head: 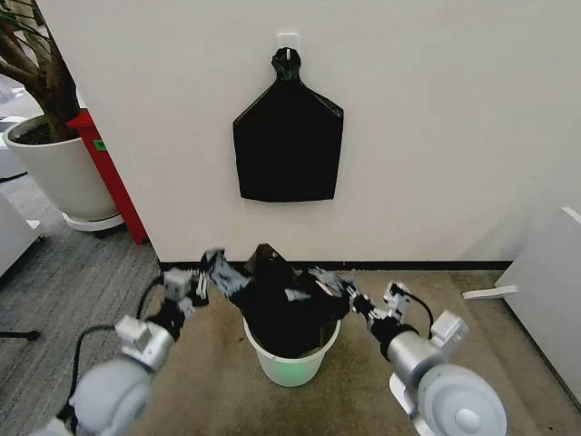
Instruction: Place the garbage bag over the trash bin.
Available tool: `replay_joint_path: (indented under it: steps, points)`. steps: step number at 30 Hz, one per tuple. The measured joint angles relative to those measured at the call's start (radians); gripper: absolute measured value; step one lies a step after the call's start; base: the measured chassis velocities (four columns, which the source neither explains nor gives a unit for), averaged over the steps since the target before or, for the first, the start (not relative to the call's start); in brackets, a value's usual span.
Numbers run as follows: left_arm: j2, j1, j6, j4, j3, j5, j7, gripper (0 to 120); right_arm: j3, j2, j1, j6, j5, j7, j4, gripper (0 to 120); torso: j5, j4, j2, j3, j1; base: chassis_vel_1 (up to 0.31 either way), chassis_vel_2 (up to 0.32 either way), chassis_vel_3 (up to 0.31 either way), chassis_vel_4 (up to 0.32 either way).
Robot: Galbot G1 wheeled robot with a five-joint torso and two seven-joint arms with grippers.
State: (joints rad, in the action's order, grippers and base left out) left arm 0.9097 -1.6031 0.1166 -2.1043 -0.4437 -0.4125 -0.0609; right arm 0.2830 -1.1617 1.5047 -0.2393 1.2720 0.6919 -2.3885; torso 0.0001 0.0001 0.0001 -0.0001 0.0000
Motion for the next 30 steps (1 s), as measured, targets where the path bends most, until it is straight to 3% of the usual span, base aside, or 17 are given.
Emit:
replay_joint_path:
  steps: [4,12,20,30]
  points:
    - [0.039,-0.078,0.027,0.000,0.005,0.064,0.000,0,-0.021,-0.033,0.061,0.000,-0.049,0.036,-0.017,0,-0.0001,0.0001,0.000,0.000,0.000,0.000,0.000,0.000,0.000]
    - [0.082,-0.127,0.078,0.028,0.026,0.185,0.011,0,-0.086,-0.046,0.119,-0.005,-0.089,0.115,-0.024,0,0.0000,0.0000,0.000,0.000,0.000,0.000,0.000,0.000,0.000]
    - [0.144,-0.211,0.160,0.095,0.029,0.302,0.047,0,-0.126,-0.068,0.174,-0.017,-0.105,0.184,-0.009,0,-0.0001,0.0000,0.000,0.000,0.000,0.000,0.000,0.000,0.000]
    - [0.169,-0.166,0.225,0.196,0.048,0.405,0.084,0,-0.128,-0.103,0.131,-0.026,-0.132,0.190,0.110,0,-0.0001,-0.0001,0.000,0.000,0.000,0.000,0.000,0.000,0.000]
